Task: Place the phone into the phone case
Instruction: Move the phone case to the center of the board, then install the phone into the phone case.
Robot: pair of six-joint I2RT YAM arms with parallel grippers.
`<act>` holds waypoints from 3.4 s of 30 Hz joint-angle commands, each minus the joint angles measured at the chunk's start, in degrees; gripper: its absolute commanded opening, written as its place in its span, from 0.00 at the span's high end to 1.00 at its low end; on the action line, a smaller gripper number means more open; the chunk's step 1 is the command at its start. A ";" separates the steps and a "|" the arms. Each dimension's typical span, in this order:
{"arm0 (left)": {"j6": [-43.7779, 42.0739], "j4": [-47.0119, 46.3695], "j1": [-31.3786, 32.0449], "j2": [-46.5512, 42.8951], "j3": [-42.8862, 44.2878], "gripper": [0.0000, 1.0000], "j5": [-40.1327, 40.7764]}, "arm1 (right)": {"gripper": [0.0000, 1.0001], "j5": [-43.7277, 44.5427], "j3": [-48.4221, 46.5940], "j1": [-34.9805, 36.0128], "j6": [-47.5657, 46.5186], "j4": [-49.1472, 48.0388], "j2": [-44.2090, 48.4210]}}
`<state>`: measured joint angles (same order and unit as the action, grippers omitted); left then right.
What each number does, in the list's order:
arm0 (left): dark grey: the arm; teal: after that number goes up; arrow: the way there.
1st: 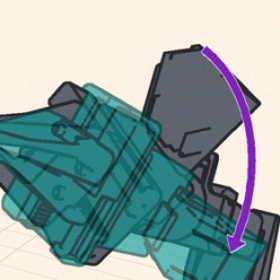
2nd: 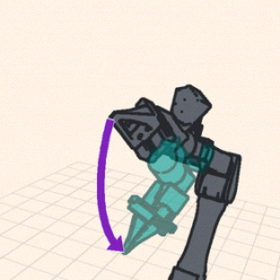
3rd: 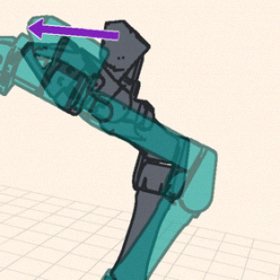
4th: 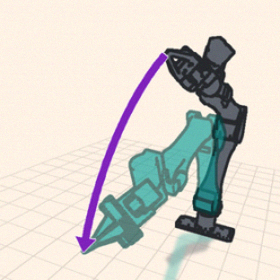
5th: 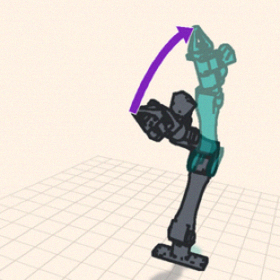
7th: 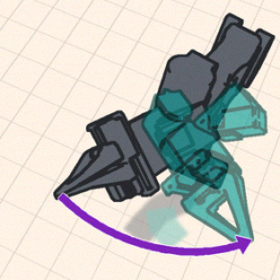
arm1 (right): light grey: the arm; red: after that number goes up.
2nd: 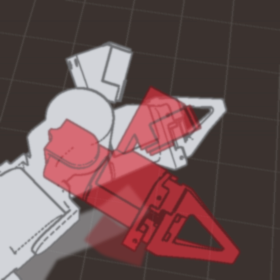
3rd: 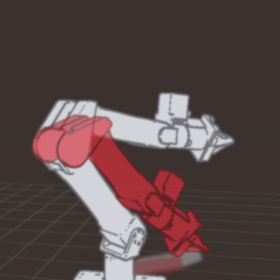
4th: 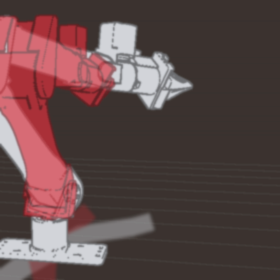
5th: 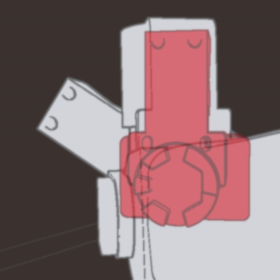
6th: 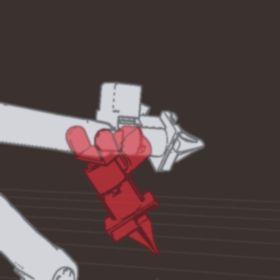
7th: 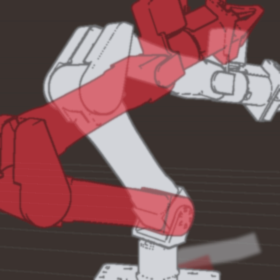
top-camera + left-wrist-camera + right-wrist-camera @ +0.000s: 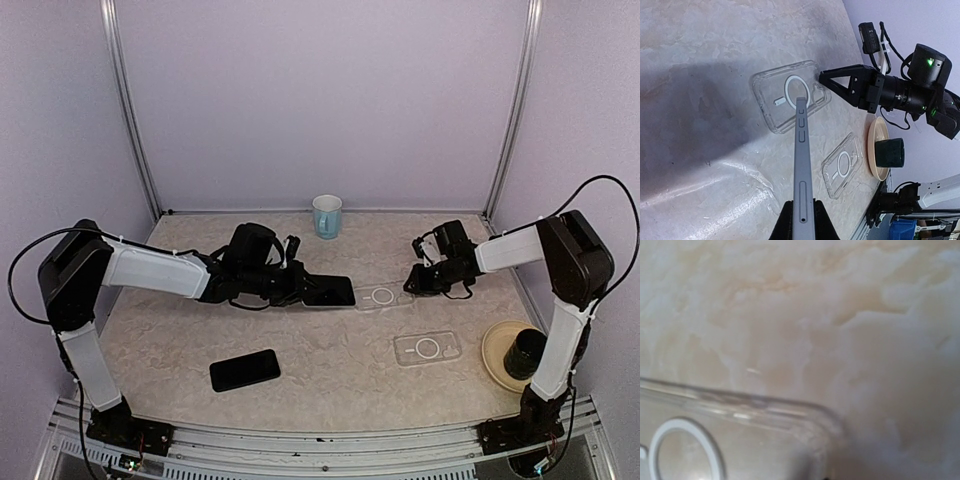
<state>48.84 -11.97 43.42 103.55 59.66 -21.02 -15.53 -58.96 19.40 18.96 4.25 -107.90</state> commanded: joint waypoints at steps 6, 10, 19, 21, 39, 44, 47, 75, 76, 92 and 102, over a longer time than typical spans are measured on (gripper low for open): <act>1.01 -5.08 -0.45 -2.33 -1.05 1.00 -1.02 | 0.87 -4.99 1.63 1.89 1.23 -2.14 -0.91; 2.22 -5.98 -0.47 -2.08 -1.46 1.00 -0.67 | 0.88 -4.29 3.81 4.62 3.65 -4.00 0.40; 3.99 -7.56 -0.44 -0.87 -2.17 1.00 -1.55 | 0.88 -3.01 5.73 11.55 8.94 -6.70 1.47; 5.37 -8.33 -0.37 -0.94 -2.78 1.00 -1.87 | 0.83 -3.13 6.38 12.34 10.67 -7.16 2.33; 8.76 -9.79 1.96 0.05 -1.47 1.00 -4.70 | 0.49 -15.24 10.26 5.74 10.16 -9.04 10.49; 8.80 -8.45 2.52 2.44 0.87 1.00 -6.93 | 0.49 -20.29 10.29 5.48 9.54 -12.00 7.39; 9.03 -8.12 2.55 3.79 2.02 1.00 -8.02 | 0.49 -22.43 11.04 5.48 10.60 -14.81 5.70; 10.20 -8.51 0.60 13.63 7.66 1.00 -12.11 | 0.53 -24.45 10.98 5.48 10.37 -15.76 3.20; 10.33 -8.51 0.57 13.81 7.85 1.00 -12.38 | 0.53 -24.50 10.89 5.48 10.35 -15.76 2.95; 12.20 -10.43 0.53 16.62 8.79 1.00 -14.49 | 0.55 -24.13 10.81 6.46 10.81 -16.17 0.61; 13.57 -10.58 0.44 17.69 8.43 1.00 -15.85 | 0.56 -24.37 9.31 8.17 11.22 -16.50 -1.18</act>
<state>61.25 -20.08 44.12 120.20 66.87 -34.89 -39.81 -48.34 26.35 29.78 -12.23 -107.39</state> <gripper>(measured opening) 0.069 0.443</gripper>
